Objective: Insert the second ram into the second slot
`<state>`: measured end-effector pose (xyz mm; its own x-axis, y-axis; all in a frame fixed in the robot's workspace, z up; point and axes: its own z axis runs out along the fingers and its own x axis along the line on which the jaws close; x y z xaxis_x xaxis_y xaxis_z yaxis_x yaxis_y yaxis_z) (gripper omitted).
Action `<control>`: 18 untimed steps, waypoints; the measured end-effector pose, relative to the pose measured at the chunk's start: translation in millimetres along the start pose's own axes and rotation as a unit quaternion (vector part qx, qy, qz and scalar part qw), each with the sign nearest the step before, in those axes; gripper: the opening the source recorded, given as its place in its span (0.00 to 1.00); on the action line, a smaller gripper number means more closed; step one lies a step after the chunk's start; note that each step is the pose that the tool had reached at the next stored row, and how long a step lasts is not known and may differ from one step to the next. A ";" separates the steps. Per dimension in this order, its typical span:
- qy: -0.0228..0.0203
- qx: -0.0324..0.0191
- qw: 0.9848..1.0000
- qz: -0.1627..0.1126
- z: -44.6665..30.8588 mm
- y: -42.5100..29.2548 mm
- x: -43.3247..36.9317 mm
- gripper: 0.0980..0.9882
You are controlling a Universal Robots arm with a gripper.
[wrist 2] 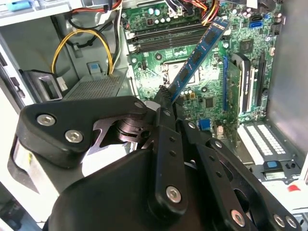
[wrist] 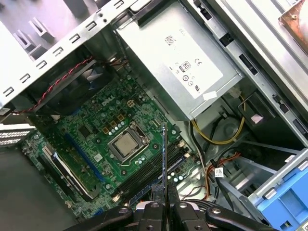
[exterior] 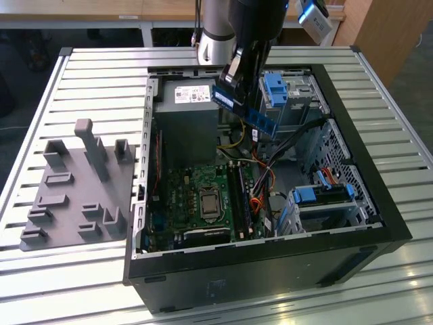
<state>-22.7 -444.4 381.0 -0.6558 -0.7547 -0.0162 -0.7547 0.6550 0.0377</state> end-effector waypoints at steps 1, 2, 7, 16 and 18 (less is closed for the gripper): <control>0.000 0.000 1.000 0.003 0.0 0.0 0.0 0.04; 0.000 0.000 1.000 0.007 0.0 0.0 0.0 0.04; -0.001 0.000 1.000 0.021 0.0 0.0 0.0 0.04; -0.002 0.001 0.999 0.051 0.0 0.0 0.0 0.04; -0.002 0.001 0.998 0.056 0.0 0.0 0.0 0.04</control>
<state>-22.8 -444.4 381.0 -0.7361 -0.6767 -0.0162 -0.6768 0.7352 0.0377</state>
